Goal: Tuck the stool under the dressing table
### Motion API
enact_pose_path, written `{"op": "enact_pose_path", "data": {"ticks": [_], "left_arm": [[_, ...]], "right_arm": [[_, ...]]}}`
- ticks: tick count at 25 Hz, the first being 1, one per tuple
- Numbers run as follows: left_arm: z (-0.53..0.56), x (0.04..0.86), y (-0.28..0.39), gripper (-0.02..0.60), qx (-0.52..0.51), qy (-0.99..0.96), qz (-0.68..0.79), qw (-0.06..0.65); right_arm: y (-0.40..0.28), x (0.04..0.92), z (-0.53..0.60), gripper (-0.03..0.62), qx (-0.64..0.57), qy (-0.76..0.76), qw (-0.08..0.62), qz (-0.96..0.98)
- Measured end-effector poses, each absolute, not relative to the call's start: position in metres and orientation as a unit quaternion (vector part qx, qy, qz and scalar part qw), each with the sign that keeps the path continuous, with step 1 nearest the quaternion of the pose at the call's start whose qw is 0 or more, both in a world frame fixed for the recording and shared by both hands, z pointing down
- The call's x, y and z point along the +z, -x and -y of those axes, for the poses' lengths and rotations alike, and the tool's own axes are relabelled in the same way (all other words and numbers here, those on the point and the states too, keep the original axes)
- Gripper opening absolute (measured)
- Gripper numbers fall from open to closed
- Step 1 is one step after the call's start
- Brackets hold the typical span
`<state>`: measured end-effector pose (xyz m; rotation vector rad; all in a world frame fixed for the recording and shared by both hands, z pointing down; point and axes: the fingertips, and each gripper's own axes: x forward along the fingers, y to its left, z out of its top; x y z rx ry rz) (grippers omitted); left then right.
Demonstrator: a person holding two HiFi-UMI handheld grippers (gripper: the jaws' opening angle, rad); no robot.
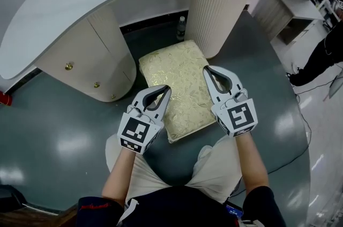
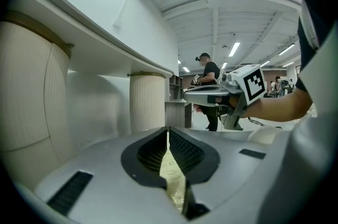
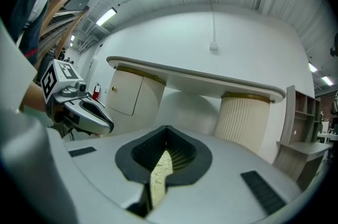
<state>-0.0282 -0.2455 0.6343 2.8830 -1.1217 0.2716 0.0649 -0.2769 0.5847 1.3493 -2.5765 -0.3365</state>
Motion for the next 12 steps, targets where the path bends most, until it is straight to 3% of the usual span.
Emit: {"op": "enact_pose_path", "data": {"ticks": [12], "left_arm": [[0.219,0.649,0.023,0.026,0.128,-0.936,0.329,-0.004]], "right_arm": [[-0.063,0.614,0.253,0.014,-0.098,-0.436,0.157,0.881]]}}
